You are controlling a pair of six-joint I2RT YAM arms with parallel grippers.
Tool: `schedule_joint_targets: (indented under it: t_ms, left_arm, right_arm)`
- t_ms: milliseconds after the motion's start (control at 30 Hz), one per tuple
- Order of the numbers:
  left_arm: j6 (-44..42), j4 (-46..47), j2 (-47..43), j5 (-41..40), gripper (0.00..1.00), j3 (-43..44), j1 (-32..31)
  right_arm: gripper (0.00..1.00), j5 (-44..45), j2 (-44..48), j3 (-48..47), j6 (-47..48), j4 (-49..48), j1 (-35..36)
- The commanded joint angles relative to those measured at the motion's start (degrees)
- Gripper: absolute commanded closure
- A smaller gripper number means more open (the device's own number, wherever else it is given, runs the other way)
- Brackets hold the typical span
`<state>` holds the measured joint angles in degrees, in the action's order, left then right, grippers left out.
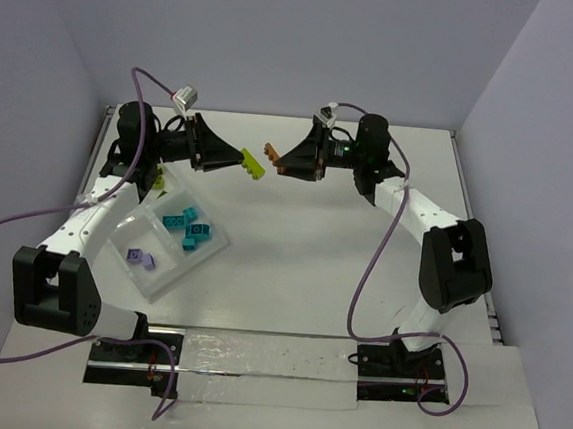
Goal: Sort the legos into containers by color
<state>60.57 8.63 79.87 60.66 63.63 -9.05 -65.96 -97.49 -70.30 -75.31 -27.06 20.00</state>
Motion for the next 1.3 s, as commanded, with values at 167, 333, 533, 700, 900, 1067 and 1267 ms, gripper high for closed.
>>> schedule_joint_targets:
  t_ms: [167, 333, 533, 700, 900, 1067, 1267]
  left_arm:
    - [-11.24, -19.68, -4.46, -4.07, 1.00, 3.78, 8.76]
    - [-12.24, -27.90, -4.52, -12.13, 1.00, 3.87, 9.82]
    - [-6.22, -54.65, -1.37, -57.65, 1.00, 15.50, 10.84]
    - [-1.92, -61.84, 3.44, -75.67, 1.00, 21.14, 12.00]
    - [-4.00, -66.42, 14.53, -78.10, 1.00, 28.09, 12.52]
    - [-3.75, -64.21, 16.87, -78.88, 1.00, 27.72, 12.52]
    - [-5.11, -64.28, 19.76, -78.27, 0.85, 27.03, 12.53]
  right_arm:
    - [1.00, 21.44, 3.54, -15.57, 38.47, 52.25, -0.66]
    - [1.00, 23.17, 3.82, -15.06, 39.12, 53.26, -1.02]
    - [1.00, 23.83, 3.71, -15.67, 40.34, 54.48, -1.02]
    - [1.00, 23.24, 3.85, -15.48, 40.68, 54.39, -1.02]
    - [1.00, 23.15, 3.80, -15.57, 40.82, 54.31, -1.02]
    - [1.00, 23.07, 3.76, -15.86, 40.86, 54.34, -1.02]
    - [1.00, 22.94, 3.41, -16.88, 41.16, 54.91, -1.06]
